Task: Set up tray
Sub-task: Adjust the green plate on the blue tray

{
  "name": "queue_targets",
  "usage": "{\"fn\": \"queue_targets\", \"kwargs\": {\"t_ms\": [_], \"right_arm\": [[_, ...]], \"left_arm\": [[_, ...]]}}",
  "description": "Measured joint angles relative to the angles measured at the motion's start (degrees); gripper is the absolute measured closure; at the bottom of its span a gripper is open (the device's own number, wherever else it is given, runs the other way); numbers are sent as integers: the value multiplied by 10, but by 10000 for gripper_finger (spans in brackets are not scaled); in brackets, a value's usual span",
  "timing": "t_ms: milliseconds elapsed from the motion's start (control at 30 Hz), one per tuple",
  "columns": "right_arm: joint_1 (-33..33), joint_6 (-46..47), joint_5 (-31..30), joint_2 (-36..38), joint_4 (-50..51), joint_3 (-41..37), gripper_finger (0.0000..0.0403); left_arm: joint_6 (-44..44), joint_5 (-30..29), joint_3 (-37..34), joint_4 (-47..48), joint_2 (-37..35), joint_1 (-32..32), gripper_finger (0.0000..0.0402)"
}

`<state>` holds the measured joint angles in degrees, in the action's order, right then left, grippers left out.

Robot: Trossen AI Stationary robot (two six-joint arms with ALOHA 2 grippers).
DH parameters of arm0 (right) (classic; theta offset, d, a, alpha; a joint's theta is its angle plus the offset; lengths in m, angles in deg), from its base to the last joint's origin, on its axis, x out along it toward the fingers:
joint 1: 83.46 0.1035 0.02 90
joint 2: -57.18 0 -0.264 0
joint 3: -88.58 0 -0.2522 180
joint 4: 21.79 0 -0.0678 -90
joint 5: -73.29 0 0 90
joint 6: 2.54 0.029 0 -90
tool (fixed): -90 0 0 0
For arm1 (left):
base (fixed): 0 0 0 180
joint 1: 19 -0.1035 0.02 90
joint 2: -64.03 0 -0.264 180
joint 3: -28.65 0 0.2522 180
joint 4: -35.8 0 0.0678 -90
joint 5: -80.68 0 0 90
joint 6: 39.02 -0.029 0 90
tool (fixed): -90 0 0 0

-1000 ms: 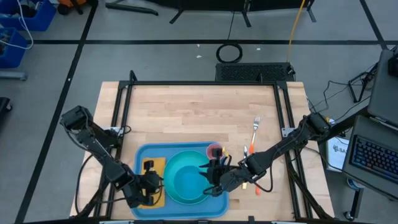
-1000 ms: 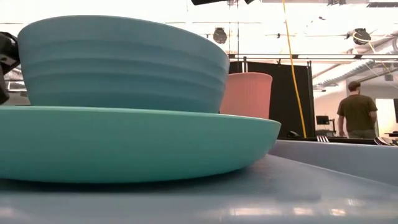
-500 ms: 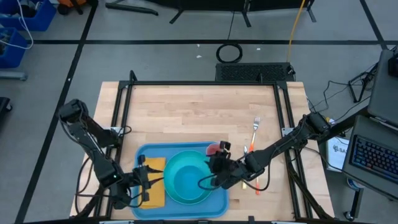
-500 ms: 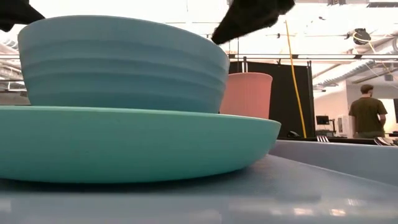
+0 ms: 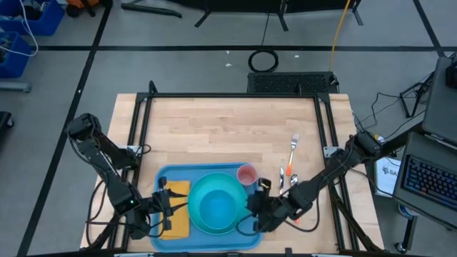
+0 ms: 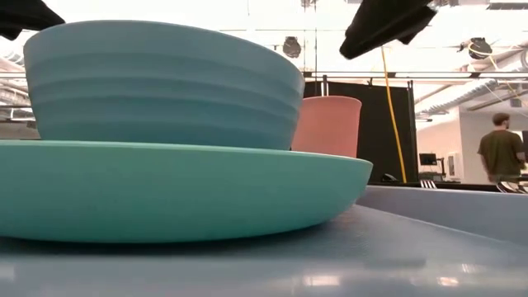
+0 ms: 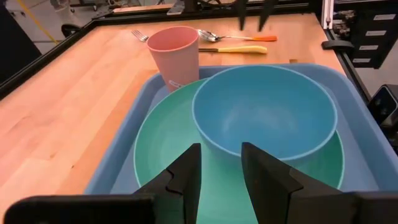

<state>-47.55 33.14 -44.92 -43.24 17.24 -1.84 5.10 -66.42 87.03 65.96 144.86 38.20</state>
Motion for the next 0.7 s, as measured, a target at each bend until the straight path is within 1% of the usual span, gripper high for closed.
{"fn": "queue_targets", "kwargs": {"t_ms": [67,167,333,433,500,600,700], "right_arm": [[4,6,8,-5,-12,0,303],[-1,16,78,-27,-46,0,303],[-7,-23,160,-76,-135,0,303],[-6,-9,168,-89,-136,0,303],[-3,-7,162,-90,-130,0,303],[8,-53,131,-89,-145,0,303],[19,-66,135,-89,-143,0,303]], "left_arm": [[0,0,0,0,0,-2,282],[0,0,0,0,0,-4,282],[-1,0,0,0,0,-7,282],[-1,0,0,0,0,-7,282],[-1,0,0,0,0,-7,282],[-1,1,0,0,0,-7,282],[-1,1,0,0,0,-7,282]]}}
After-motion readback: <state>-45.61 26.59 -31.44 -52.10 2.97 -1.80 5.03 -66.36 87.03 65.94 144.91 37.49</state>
